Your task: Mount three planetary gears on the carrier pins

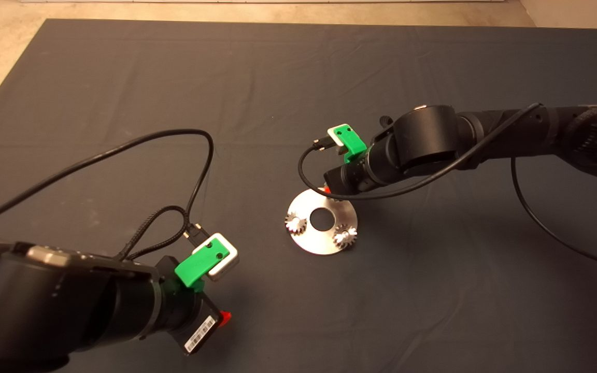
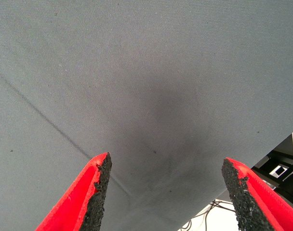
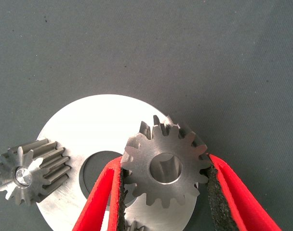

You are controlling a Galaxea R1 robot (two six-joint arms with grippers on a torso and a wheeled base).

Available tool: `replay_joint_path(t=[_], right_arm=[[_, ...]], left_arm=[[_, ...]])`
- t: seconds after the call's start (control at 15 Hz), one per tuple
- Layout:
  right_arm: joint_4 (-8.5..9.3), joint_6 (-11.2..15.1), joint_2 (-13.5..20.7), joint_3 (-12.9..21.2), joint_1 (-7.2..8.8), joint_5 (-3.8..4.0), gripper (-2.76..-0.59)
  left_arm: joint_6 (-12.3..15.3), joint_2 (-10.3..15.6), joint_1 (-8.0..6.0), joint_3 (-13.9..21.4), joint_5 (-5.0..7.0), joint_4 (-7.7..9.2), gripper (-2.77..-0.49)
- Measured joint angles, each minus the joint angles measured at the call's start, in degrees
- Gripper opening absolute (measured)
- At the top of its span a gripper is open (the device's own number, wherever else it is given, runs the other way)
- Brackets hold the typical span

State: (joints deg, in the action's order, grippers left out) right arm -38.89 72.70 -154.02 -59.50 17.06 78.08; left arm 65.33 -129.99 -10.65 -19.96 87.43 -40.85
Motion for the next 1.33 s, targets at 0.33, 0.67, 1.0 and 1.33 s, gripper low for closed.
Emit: replay_joint_path(t=[0.33,0.67,1.0,1.33], right_arm=[[0.00,0.0,-0.5,-0.1,0.08,-0.60,-2.44],[0.00,0.0,-0.6,-0.3,0.08,-0.60,-2.44],[0.00,0.0,-0.6,-0.3,0.08,-0.60,-2.44],[0.00,0.0,-0.6,-0.3,0.08,-0.57,-2.43]], left_arm=[[0.0,0.0,0.00,0.0,0.00,0.00,-1.66],[0.0,0.0,0.00,0.0,0.00,0.00,-1.66],[0.0,0.0,0.00,0.0,0.00,0.00,-1.66],[0.0,0.0,0.00,0.0,0.00,0.00,-1.66]])
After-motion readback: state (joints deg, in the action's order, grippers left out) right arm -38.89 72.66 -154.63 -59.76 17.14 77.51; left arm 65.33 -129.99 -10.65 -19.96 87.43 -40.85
